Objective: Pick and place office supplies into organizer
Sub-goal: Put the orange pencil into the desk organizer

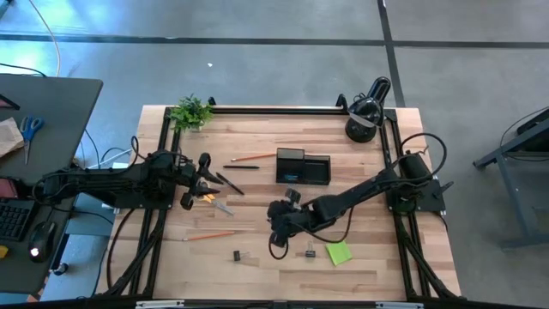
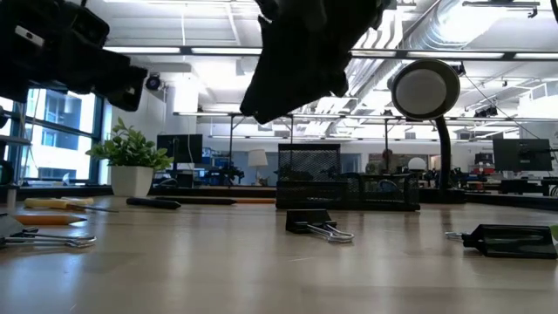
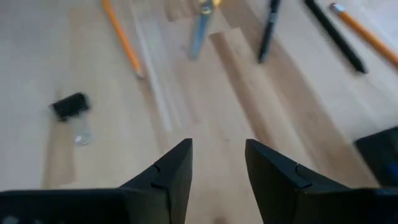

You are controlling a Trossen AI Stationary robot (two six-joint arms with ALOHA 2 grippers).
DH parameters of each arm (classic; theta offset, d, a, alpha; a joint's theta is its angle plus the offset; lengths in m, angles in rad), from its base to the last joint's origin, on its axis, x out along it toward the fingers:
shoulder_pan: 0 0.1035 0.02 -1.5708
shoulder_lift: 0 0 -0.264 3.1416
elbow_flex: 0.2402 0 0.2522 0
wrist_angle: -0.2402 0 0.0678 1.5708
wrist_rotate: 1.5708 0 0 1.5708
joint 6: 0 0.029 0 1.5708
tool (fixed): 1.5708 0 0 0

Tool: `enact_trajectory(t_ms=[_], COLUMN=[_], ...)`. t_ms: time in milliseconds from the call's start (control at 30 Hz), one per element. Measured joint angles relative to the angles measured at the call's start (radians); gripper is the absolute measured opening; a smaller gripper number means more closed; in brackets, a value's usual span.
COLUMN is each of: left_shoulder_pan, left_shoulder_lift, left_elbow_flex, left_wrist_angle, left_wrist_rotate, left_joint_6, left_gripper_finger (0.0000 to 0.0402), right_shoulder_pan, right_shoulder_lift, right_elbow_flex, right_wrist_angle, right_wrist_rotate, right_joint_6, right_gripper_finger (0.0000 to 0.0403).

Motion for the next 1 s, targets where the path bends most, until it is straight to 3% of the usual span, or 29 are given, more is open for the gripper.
enact_trajectory(t_ms=[267,433,1000], left_shoulder_pan=[0.000,-0.045,-0.448], left_shoulder_lift=[0.000,0.000,0.000], left_elbow_flex=[0.000,0.000,0.000], left_wrist_angle=[-0.190,-0.183,-0.092], left_wrist_rotate=[0.033,0.024,-0.434], left_joint_6=[-0.076,-0.108,-0.103], left_gripper_finger=[0.0129,0.0129,0.0129], right_shoulder_pan=[0.100,0.143,0.127], right_shoulder_lift=[0.026,0.072,0.101], right_elbow_flex=[0.000,0.000,0.001], right_wrist_angle=[0.075,0.061,0.138], right_wrist_rotate=[0.084,0.138,0.165], right_joint_6=[0.042,0.075,0.015], right_gripper_finger=[0.0138,0.0138,0.0138])
